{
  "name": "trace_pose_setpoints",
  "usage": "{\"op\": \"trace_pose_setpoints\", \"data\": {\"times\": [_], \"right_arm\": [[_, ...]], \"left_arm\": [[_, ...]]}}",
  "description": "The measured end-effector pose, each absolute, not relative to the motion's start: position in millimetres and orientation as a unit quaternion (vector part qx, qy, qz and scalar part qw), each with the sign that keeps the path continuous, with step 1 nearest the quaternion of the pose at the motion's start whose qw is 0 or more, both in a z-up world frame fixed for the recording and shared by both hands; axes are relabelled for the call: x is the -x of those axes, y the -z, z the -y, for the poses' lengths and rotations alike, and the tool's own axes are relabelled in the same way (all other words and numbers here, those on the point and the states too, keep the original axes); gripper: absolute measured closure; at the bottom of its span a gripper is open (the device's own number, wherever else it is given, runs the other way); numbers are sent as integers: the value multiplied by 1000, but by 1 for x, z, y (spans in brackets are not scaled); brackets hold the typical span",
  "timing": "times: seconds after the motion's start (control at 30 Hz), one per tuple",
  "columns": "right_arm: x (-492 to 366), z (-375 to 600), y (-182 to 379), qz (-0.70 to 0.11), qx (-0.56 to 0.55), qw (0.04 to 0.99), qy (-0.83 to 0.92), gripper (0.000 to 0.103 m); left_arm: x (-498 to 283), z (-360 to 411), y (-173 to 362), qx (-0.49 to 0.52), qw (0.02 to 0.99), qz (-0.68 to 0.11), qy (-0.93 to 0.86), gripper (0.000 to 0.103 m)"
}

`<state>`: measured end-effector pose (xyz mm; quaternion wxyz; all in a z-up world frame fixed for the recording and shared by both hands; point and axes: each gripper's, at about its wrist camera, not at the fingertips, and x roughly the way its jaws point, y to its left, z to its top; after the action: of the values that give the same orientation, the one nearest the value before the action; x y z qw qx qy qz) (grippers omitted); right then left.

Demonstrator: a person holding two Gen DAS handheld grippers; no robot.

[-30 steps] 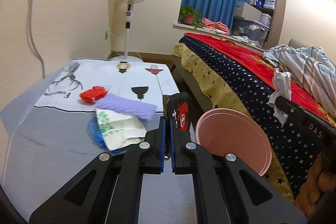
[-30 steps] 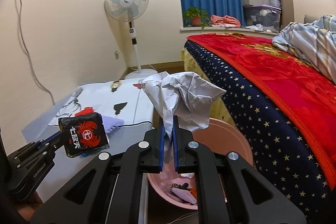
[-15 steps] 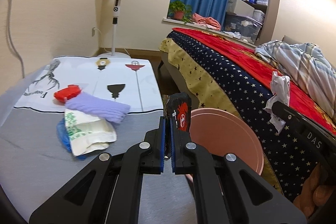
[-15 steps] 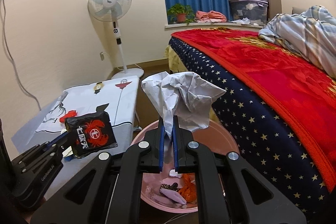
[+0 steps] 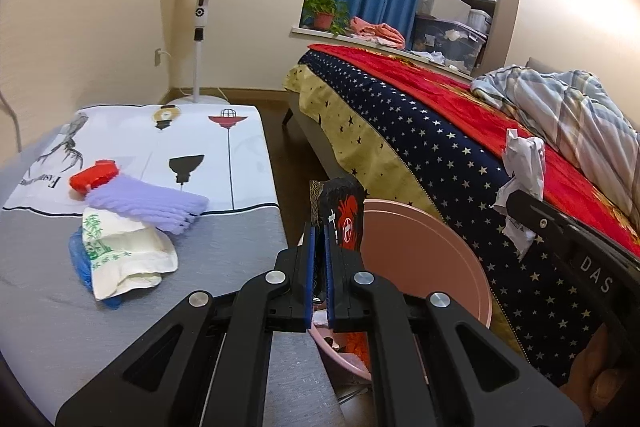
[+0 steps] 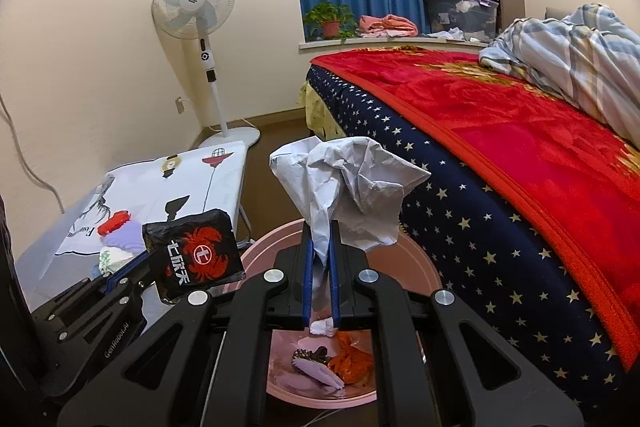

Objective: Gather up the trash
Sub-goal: 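Open the left tool over the bin while the right tool drops the white paper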

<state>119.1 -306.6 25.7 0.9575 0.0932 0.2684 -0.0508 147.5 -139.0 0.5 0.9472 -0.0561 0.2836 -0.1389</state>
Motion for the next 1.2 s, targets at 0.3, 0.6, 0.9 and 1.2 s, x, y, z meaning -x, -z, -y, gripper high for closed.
{"op": "trace_pose_setpoints", "data": {"times": [0.3, 0.6, 0.9, 1.2], "right_arm": [[-123, 312, -22, -276, -99, 954, 59, 96], [-125, 314, -20, -279, -103, 953, 59, 96], [-123, 318, -19, -281, -107, 951, 72, 64], [-120, 316, -19, -273, -118, 953, 60, 56]], "left_arm": [[-152, 152, 7, 54, 944, -291, 148, 99], [-153, 155, 10, 54, 942, -294, 151, 99], [-153, 163, 12, 46, 939, -292, 173, 96], [-144, 120, 10, 65, 945, -290, 137, 96]]}}
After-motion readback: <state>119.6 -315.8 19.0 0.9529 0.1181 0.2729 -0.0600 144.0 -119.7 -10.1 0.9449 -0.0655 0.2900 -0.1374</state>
